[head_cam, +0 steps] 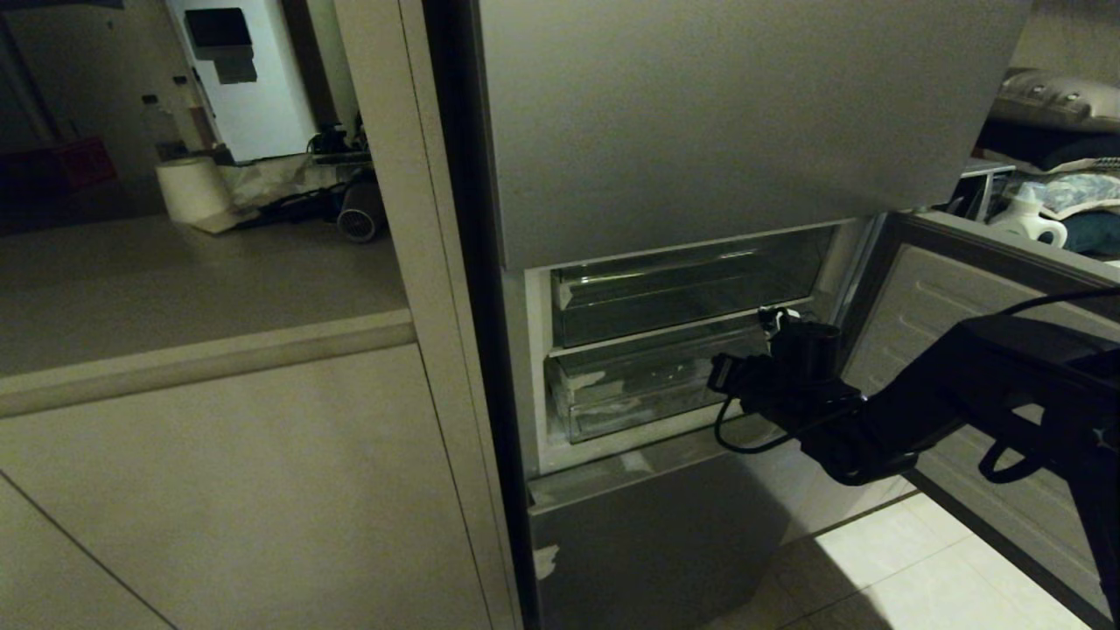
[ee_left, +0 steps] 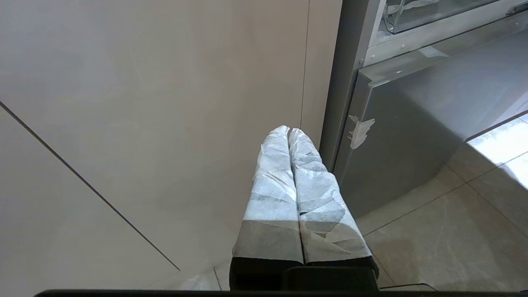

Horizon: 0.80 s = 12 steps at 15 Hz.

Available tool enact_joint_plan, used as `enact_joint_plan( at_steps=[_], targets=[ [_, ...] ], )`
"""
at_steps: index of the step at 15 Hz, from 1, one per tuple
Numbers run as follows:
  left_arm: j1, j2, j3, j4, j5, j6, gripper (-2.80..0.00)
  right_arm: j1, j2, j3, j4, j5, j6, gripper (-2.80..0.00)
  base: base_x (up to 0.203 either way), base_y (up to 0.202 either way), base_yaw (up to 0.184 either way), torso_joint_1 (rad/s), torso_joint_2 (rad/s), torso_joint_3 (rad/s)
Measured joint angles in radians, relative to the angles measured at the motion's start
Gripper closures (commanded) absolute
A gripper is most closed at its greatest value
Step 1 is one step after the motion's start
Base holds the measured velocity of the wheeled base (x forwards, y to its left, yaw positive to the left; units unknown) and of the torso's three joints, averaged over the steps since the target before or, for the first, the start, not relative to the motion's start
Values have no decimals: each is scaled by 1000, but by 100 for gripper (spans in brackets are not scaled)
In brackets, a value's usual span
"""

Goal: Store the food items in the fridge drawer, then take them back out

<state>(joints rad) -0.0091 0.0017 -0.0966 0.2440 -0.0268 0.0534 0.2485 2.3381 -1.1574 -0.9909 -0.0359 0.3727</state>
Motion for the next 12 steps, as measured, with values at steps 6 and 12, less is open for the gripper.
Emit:
enact_joint_plan(
  at_steps=[6, 12],
  targets=[
    [0, 0, 0, 0, 0, 0, 0, 13, -220, 221, 25, -18, 18, 0, 0, 0, 0, 0, 0, 0],
    [1, 0, 0, 0, 0, 0, 0, 14, -810, 650, 231, -41, -7, 0, 0, 0, 0, 0, 0, 0]
  ],
)
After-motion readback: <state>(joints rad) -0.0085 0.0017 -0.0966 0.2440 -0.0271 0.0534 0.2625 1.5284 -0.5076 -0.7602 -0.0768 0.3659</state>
